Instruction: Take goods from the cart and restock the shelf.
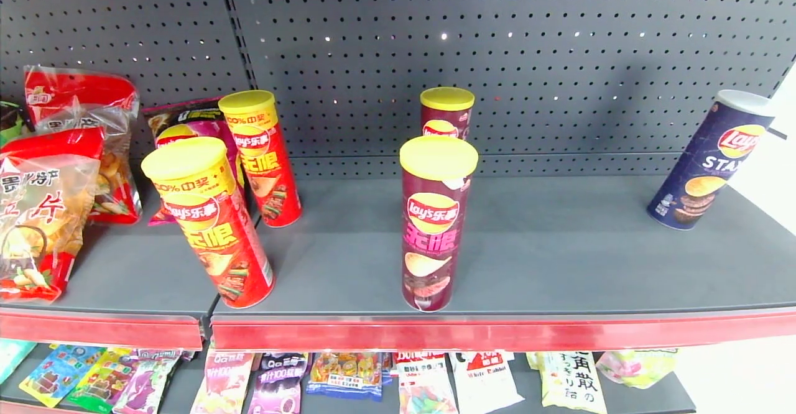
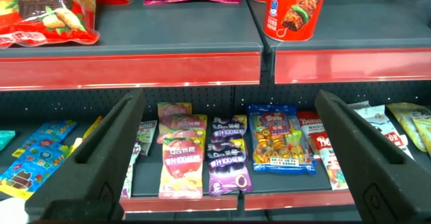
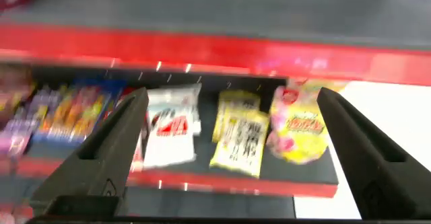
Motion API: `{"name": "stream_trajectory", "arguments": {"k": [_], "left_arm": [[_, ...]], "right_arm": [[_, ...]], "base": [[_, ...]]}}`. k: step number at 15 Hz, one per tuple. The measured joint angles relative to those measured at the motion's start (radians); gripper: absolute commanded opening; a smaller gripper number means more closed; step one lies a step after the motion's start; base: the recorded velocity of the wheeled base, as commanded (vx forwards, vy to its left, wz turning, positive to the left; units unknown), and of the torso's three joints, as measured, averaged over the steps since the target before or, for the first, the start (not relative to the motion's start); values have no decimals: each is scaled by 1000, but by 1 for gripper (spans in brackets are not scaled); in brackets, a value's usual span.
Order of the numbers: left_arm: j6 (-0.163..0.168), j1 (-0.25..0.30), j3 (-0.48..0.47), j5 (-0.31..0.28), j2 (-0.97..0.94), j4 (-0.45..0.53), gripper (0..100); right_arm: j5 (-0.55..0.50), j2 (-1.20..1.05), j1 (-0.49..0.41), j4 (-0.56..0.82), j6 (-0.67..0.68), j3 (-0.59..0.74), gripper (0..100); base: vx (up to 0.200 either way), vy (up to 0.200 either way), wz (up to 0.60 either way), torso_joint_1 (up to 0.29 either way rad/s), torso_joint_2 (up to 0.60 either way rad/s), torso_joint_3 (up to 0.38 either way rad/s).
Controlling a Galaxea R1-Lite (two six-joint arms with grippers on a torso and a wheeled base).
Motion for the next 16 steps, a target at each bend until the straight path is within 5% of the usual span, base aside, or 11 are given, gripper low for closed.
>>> {"name": "stream_trajectory", "arguments": {"k": [2, 11, 16], "left_arm": [[0, 0, 0, 0, 0, 0, 100], [1, 0, 0, 0, 0, 0, 100], [1, 0, 0, 0, 0, 0, 100]], "right_arm": [[-64, -11, 5, -26, 33, 39, 100], [-55, -77, 46, -26, 32, 53, 100], [-53, -80, 46, -26, 30, 53, 100]], "base": [[0, 0, 0, 0, 0, 0], [0, 0, 0, 0, 0, 0], [-200, 0, 0, 4, 5, 2]]}}
